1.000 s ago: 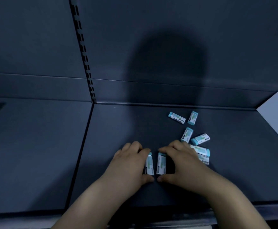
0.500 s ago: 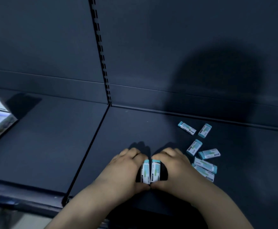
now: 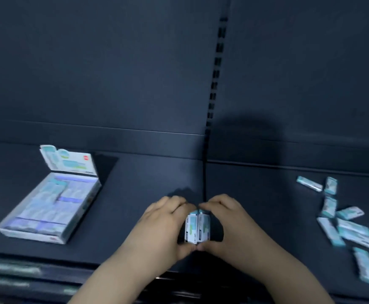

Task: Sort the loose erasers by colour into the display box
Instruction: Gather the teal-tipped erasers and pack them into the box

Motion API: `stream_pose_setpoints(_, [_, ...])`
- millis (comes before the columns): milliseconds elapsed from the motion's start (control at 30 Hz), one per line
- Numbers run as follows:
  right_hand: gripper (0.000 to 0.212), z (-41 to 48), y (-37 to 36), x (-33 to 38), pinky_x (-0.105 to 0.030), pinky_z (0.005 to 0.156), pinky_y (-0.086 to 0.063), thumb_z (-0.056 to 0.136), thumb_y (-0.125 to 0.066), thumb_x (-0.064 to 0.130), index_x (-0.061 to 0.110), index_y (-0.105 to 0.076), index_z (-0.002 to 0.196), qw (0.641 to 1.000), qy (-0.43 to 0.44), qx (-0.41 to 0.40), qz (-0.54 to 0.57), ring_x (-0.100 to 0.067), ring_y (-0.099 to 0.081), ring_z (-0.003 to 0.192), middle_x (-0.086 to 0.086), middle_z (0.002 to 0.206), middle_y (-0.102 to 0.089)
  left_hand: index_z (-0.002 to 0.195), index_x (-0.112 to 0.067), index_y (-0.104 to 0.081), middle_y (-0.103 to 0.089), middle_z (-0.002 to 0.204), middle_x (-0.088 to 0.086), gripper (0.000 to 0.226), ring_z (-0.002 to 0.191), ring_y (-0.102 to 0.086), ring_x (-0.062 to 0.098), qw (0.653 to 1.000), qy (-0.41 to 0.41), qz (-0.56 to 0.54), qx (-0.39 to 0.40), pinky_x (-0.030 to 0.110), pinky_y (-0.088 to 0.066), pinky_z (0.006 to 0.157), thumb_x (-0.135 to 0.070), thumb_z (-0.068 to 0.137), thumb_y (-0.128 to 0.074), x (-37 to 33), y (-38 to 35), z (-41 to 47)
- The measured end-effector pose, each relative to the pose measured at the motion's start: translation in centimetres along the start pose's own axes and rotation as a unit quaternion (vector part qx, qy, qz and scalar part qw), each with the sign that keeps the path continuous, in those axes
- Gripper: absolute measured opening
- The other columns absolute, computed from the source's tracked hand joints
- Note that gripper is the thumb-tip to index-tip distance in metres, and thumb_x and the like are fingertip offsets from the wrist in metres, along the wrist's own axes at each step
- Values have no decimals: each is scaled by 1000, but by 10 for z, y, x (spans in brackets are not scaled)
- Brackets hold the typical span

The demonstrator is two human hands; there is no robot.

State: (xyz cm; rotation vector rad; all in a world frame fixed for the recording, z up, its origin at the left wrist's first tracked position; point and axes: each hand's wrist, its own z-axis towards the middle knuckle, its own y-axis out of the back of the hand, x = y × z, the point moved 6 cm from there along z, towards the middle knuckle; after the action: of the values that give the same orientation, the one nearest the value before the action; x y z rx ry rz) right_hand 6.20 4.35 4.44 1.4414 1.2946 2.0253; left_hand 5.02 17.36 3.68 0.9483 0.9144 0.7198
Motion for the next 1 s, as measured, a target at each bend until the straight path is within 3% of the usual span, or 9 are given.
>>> stream_pose_setpoints(167, [68,33,-47,71,-15,100,-34,68,-73,43,35,-43,129,1000,14,-17,19,7,-35,114,28,114,-32,112,-29,-54,-58,103,-11,56,93,-46,6,999,-15,10,-34,20,-44,82,-53,61,-53,68,46,-37])
stream_pose_setpoints(433, [70,52,-75,105,-3,97,-26,71,-71,44,36,-39,133,999,14,-9,36,12,-31,116,33,119,-27,110,-28,-52,-59,100,-11,71,91,-45,6,998,-22,32,-41,19,-49,78,-51,44,-67,106,62,-59])
stream_pose_setpoints(600, [72,63,-88,102,2,92,-23,70,-73,37,34,-39,134,997,25,10,73,16,-31,114,34,119,-27,114,-30,-49,-53,103,-13,67,93,-45,5,998,13,47,-47,18,-39,86,-56,52,-58,116,61,-65])
stream_pose_setpoints(700, [73,73,-90,105,3,91,-21,67,-67,44,34,-39,134,995,41,24,86,16,-29,115,38,117,-24,116,-30,-47,-46,107,-14,65,95,-44,5,996,24,76,-48,23,-35,91,-59,59,-50,122,68,-65])
stream_pose_setpoints(833, [79,91,-99,111,-1,96,-22,61,-56,56,30,-42,134,993,63,21,98,12,-33,117,38,119,-26,118,-24,-56,-58,106,-11,65,97,-47,6,994,57,76,-46,23,-49,85,-57,63,-47,142,82,-65])
stream_pose_setpoints(1000, [77,109,-113,128,-3,97,-24,63,-55,58,32,-42,134,993,72,12,93,13,-33,117,42,118,-26,118,-24,-56,-61,107,-10,62,100,-48,6,994,87,60,-42,22,-34,90,-59,67,-50,169,92,-78])
